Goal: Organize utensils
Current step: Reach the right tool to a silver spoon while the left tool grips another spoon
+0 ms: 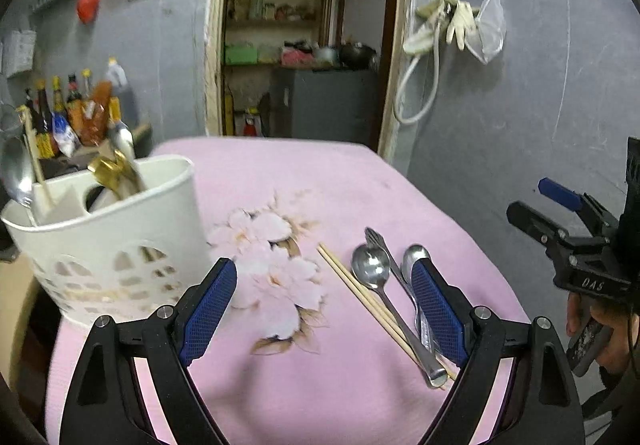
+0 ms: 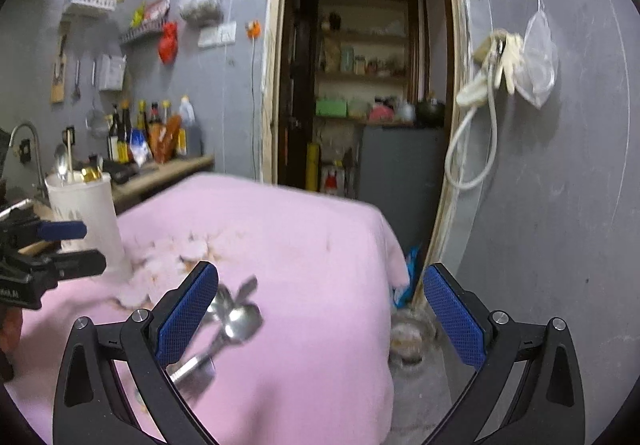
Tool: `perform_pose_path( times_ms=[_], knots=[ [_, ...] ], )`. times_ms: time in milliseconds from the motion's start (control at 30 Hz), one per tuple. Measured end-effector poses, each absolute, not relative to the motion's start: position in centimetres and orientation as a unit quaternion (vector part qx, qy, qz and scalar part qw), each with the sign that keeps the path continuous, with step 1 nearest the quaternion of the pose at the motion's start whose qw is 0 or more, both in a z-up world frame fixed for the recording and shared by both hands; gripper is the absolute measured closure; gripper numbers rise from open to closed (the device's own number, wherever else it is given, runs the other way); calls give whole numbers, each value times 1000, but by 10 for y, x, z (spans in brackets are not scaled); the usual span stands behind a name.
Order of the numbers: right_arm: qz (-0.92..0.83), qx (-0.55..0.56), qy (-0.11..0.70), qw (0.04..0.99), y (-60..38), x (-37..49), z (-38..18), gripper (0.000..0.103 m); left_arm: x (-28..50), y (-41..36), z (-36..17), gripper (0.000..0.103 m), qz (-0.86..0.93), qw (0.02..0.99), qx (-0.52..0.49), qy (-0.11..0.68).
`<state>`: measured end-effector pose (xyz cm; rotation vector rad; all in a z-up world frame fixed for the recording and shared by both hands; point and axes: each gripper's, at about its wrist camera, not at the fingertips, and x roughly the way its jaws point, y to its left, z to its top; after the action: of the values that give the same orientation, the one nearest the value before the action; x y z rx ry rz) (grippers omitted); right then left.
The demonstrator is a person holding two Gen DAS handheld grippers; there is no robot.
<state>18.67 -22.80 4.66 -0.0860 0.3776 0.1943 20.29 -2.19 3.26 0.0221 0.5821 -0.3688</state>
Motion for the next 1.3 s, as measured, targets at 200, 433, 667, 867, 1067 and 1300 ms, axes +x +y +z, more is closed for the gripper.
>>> perform_pose_path(
  times_ms=[200,433,667,867,1067,1300],
  knots=[
    [119,-45,260,957,-229,200,24,0,224,-31,18,19,-185,925,5,332],
    [163,-35,317,934,-226,214,8,25,251,-37,5,52,-218,898,-7,381],
    [188,-51,352,916,-213,228,-5,50,273,-39,-6,71,-231,880,-23,414],
    [210,-60,372,902,-203,240,-6,63,295,-34,-7,75,-242,865,-51,436],
    [221,-56,387,893,-199,252,-6,71,313,-38,-8,82,-257,853,-61,450],
    [233,-66,387,890,-193,254,-6,93,318,-39,-9,96,-258,853,-58,449]
  ],
)
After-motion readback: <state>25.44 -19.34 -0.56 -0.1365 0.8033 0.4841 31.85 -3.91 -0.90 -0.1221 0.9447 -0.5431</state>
